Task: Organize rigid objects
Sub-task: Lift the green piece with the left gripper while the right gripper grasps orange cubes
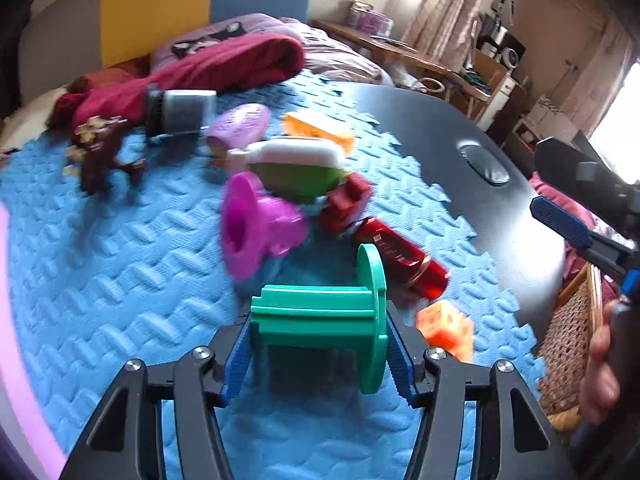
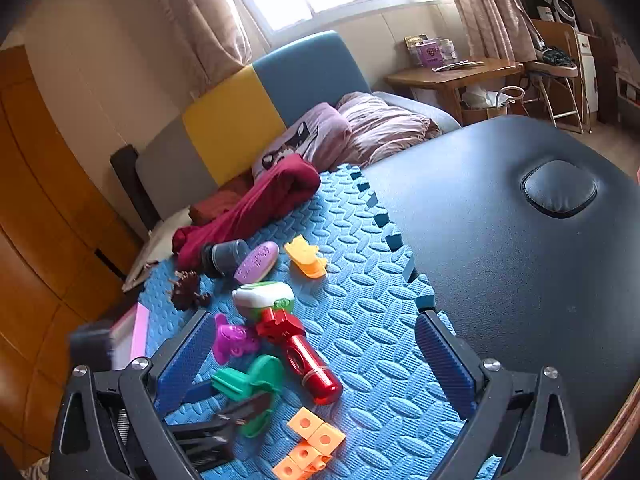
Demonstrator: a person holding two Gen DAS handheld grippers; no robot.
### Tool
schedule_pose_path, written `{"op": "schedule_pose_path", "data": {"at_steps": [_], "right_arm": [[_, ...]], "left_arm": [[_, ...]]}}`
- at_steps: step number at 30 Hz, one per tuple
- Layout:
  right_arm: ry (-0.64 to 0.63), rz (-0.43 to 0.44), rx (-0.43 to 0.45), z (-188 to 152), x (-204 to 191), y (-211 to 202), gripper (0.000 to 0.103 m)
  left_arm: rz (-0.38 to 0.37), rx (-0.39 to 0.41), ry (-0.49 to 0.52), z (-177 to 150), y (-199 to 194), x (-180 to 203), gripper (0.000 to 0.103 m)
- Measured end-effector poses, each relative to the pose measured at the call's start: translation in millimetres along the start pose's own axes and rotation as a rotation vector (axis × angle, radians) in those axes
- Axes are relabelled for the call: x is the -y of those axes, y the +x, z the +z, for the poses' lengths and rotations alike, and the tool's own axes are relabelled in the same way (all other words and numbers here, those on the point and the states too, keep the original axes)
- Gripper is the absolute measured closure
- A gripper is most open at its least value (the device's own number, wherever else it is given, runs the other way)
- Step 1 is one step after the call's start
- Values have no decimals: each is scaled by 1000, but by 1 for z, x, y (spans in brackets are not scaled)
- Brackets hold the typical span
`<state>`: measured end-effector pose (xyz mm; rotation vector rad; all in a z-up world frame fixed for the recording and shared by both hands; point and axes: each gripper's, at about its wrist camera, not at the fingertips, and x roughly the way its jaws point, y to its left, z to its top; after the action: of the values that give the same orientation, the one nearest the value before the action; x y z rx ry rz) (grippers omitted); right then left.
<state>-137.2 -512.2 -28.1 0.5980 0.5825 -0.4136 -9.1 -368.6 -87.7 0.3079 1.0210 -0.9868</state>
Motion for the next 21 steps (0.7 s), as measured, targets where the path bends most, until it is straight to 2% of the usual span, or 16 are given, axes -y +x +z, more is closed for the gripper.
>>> {"op": "schedule_pose_path", "data": {"at_steps": [5, 9, 11, 13, 15, 19, 21], "right_arm": [[-65, -47, -79, -4, -11, 15, 2], [-98, -68, -180, -9, -15, 30, 2], [-88, -91, -242, -14, -16, 38, 2], [-51, -71, -330, -23, -14, 45, 4], [-42, -65, -376, -33, -17, 47, 6], [-69, -116, -418, -49, -27, 49, 7], [-72, -139, -427, -55, -29, 54, 10]], "left_arm": [[43, 32, -24, -21, -17, -19, 44], [53, 46, -56, -36, -31, -29, 44], [66, 56, -70, -44, -38, -35, 44], [75, 64, -78, -49, -44, -39, 44], [72, 76, -92, -53, -52, -44, 44], [71, 109, -109, -58, -65, -48, 44], [70, 127, -111, -60, -72, -50, 44]]}}
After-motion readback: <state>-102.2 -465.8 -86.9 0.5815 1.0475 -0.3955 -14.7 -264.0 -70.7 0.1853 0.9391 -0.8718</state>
